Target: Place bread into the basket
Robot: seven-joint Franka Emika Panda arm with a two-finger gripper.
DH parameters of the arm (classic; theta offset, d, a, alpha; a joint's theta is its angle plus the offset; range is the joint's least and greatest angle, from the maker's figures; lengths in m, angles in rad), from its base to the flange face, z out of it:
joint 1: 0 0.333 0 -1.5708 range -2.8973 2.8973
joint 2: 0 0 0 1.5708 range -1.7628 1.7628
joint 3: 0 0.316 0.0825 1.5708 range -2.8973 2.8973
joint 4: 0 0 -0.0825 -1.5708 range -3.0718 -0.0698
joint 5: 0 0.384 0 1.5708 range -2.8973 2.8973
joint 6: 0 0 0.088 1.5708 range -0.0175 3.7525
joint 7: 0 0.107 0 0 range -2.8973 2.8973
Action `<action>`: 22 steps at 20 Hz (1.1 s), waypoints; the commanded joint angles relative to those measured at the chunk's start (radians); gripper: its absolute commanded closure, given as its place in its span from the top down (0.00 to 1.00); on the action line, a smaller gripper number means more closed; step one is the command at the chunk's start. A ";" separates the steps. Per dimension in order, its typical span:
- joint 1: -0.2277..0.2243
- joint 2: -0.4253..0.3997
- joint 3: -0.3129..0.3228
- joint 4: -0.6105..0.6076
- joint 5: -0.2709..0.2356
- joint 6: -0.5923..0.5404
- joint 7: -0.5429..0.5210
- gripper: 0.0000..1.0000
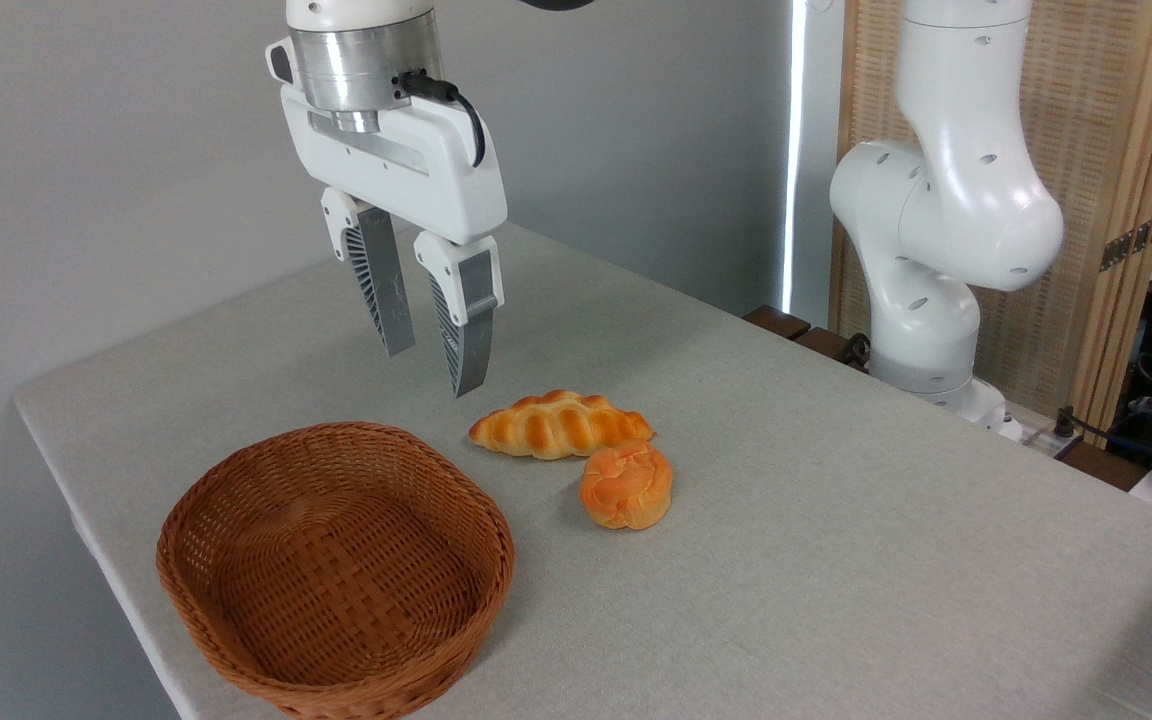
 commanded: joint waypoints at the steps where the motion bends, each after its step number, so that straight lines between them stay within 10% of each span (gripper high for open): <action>1: 0.005 -0.005 0.005 -0.015 -0.013 0.013 -0.005 1.00; 22: 0.005 -0.001 0.027 -0.007 -0.013 0.021 -0.002 1.00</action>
